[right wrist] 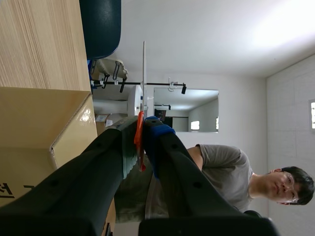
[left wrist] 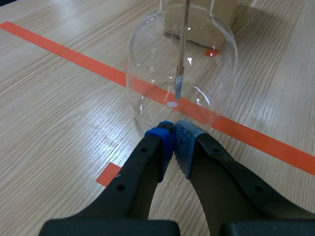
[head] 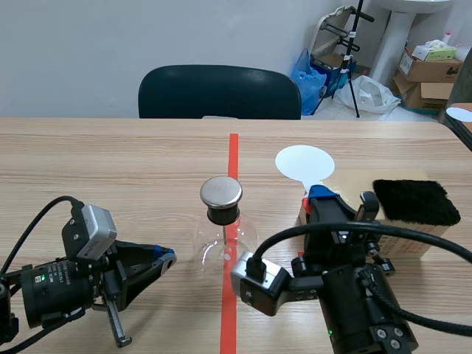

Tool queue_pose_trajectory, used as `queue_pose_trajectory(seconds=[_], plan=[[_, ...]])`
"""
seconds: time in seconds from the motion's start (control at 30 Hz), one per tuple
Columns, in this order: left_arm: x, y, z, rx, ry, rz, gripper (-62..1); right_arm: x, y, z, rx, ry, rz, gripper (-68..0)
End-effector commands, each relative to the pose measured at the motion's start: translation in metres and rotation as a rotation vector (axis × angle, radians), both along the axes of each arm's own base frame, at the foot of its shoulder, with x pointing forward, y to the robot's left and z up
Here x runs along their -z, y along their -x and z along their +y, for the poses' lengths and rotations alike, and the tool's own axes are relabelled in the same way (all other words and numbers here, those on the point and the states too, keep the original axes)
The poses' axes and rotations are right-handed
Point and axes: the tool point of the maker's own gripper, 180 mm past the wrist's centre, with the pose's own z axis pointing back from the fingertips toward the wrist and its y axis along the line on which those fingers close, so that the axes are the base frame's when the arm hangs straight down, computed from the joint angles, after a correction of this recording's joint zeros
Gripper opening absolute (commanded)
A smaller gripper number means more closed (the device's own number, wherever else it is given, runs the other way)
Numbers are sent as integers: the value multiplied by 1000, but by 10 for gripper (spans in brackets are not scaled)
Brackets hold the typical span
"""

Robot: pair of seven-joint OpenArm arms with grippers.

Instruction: Do the electroscope experiment

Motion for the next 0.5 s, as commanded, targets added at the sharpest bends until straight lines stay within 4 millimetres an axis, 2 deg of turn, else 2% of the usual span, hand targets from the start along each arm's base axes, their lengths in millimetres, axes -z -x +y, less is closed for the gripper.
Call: queue_pose_trajectory(seconds=[0.0,0.47], plan=[[-11,-5,-3,-3,33,-27,-577,-6,-3,0,6,-14,-22,-665],[-11,-5,-3,-3,32,-27,-577,-6,-4,-2,17,-14,-22,-665]])
